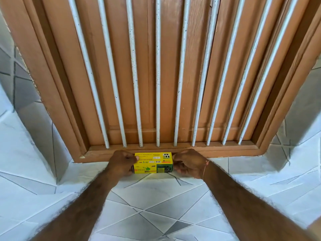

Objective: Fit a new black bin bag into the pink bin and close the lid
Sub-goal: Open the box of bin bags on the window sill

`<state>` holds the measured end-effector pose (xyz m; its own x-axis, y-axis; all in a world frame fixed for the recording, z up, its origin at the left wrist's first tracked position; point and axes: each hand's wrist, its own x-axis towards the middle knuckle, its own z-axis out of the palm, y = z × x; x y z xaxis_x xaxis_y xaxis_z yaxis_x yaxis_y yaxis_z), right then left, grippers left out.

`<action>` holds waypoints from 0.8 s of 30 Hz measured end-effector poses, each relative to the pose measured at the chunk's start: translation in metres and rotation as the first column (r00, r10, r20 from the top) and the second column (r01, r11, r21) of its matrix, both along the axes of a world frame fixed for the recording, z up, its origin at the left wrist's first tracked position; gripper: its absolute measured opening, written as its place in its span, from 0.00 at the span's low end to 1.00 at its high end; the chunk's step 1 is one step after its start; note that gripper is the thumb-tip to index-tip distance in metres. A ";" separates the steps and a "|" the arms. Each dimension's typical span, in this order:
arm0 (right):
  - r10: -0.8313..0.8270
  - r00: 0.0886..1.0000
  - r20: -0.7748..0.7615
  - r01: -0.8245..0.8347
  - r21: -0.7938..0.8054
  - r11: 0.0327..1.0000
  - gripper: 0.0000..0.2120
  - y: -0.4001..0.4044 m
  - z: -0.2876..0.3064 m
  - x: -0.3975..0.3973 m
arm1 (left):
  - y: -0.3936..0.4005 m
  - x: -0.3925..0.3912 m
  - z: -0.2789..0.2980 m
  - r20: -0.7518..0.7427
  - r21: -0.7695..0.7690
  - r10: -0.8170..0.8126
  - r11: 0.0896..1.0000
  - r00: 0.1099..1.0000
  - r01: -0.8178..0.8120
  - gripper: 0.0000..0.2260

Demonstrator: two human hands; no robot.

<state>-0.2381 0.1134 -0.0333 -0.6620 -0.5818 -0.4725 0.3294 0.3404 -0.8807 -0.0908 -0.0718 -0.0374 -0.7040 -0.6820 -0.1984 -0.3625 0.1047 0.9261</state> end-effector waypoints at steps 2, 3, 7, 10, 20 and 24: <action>0.052 0.999 -0.017 -0.052 0.000 0.999 0.09 0.003 -0.001 -0.003 | 0.004 -0.002 0.001 0.019 -0.004 0.029 1.000 0.999 -0.029 0.06; 0.078 0.997 -0.023 -0.078 -0.004 0.997 0.08 0.004 -0.001 -0.003 | 0.006 -0.002 0.002 0.028 -0.012 0.046 0.999 0.999 -0.046 0.06; 0.033 0.998 -0.051 -0.037 -0.084 0.996 0.07 0.001 -0.001 -0.001 | 0.010 -0.002 0.001 0.025 -0.037 0.087 0.996 0.996 -0.086 0.07; -0.001 0.982 -0.187 -0.002 -0.018 1.000 0.10 -0.011 -0.007 -0.004 | 0.012 -0.002 -0.003 0.013 -0.041 0.100 0.994 0.995 -0.100 0.08; 0.025 0.807 -0.590 0.116 0.200 0.973 0.10 -0.004 -0.017 0.001 | 0.018 0.005 -0.008 -0.026 -0.211 0.070 0.975 0.997 -0.073 0.12; 0.293 0.454 -0.842 0.297 0.453 0.840 0.14 0.013 -0.023 0.013 | 0.016 0.011 -0.012 -0.086 -0.342 -0.040 0.940 0.995 0.008 0.09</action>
<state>-0.2251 0.1265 -0.0565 -0.8702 -0.4679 0.1545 -0.4893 0.7840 -0.3820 -0.0793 -0.0555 -0.0491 -0.7253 -0.6799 0.1081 -0.2722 0.4275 0.8620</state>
